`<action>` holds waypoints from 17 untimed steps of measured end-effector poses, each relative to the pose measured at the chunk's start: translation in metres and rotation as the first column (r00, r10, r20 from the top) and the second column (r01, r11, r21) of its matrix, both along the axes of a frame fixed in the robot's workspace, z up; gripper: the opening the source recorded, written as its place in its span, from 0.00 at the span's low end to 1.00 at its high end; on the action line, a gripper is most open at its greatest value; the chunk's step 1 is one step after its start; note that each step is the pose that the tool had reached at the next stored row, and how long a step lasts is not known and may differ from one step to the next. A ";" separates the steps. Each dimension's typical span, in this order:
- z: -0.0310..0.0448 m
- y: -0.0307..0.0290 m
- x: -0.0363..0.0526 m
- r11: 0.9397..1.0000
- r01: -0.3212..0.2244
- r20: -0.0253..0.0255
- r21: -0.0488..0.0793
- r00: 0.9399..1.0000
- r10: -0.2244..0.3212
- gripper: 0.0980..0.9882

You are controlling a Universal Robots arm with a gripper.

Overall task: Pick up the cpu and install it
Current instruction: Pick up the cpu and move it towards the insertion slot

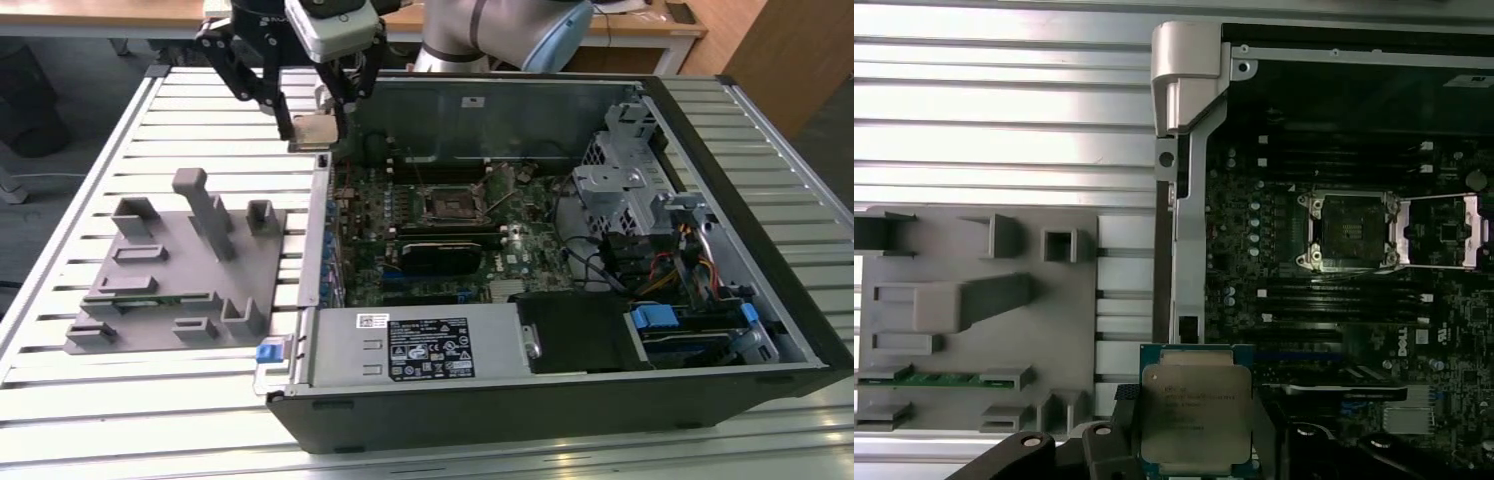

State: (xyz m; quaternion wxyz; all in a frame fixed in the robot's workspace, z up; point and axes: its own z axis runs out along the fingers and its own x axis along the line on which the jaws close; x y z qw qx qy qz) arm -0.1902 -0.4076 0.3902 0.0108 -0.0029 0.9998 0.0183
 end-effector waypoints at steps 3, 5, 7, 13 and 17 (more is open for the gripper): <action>-0.0002 0.0000 0.0038 1.000 0.000 0.000 0.000 1.000 0.000 0.49; -0.0002 0.0000 0.0074 1.000 0.000 0.000 0.000 1.000 0.000 0.49; -0.0003 0.0000 0.0116 1.000 0.000 0.000 0.000 1.000 0.000 0.49; -0.0011 0.0022 0.0290 1.000 0.000 0.000 0.000 1.000 0.000 0.49; -0.0019 0.0055 0.0469 1.000 0.000 -0.001 0.000 1.000 0.000 0.49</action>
